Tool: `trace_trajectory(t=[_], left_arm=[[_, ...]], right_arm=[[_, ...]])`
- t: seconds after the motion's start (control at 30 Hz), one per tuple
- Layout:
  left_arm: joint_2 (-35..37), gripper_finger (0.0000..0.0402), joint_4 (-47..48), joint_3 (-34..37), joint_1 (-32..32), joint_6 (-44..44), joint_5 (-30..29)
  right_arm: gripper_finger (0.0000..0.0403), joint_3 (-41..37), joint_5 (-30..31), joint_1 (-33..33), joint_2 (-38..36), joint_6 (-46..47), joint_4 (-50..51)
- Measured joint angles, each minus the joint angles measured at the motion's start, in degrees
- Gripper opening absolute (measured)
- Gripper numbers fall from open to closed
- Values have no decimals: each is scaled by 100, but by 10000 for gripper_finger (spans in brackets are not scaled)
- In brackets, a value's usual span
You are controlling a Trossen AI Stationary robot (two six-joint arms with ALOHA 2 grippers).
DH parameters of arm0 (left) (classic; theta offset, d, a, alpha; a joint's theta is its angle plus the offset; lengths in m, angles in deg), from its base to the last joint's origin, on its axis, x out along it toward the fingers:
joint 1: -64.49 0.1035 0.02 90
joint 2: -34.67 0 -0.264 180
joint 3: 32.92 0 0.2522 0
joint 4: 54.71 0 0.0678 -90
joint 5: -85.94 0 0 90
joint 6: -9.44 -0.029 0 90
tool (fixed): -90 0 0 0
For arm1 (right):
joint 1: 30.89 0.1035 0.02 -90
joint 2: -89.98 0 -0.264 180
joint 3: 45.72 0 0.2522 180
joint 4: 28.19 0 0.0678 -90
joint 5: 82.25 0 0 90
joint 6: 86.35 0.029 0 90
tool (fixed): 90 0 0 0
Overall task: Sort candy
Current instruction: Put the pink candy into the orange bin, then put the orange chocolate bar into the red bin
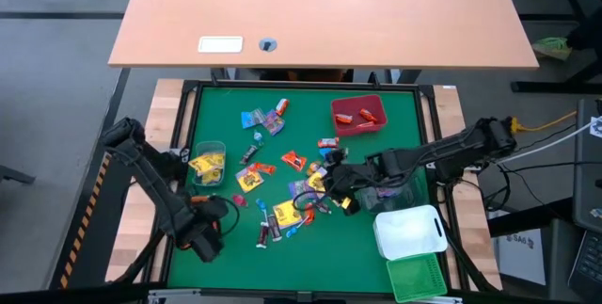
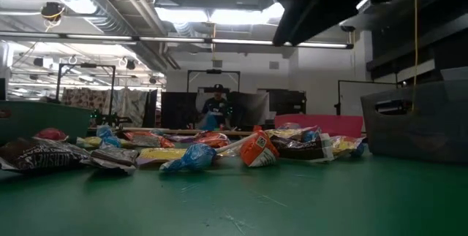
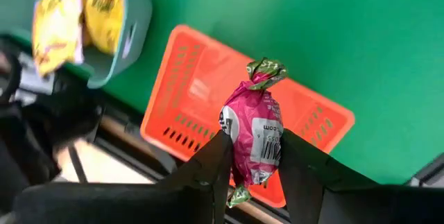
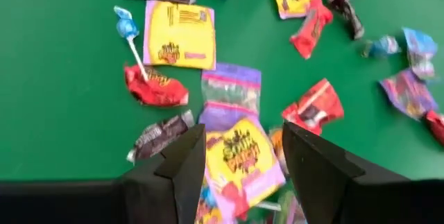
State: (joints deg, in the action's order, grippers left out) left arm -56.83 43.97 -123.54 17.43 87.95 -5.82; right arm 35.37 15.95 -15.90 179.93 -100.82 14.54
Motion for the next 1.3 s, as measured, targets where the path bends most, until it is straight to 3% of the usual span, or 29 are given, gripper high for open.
trace_trajectory(t=[0.3,0.57,0.73,0.93,1.3], left_arm=[[0,96,488,0,-375,1159,44],[0,159,512,0,-467,1267,47],[0,188,504,0,-467,1247,-298],[0,192,377,0,-465,1243,-781],[0,192,72,0,-460,1243,-826]], right_arm=[[191,-4,-677,2,612,-404,-410],[191,0,-1278,7,1071,-645,-1028],[191,0,-1282,7,1326,-827,-1323],[191,-4,-1280,4,1618,-1155,-1444],[191,0,-1277,0,2087,-1184,-1553]])
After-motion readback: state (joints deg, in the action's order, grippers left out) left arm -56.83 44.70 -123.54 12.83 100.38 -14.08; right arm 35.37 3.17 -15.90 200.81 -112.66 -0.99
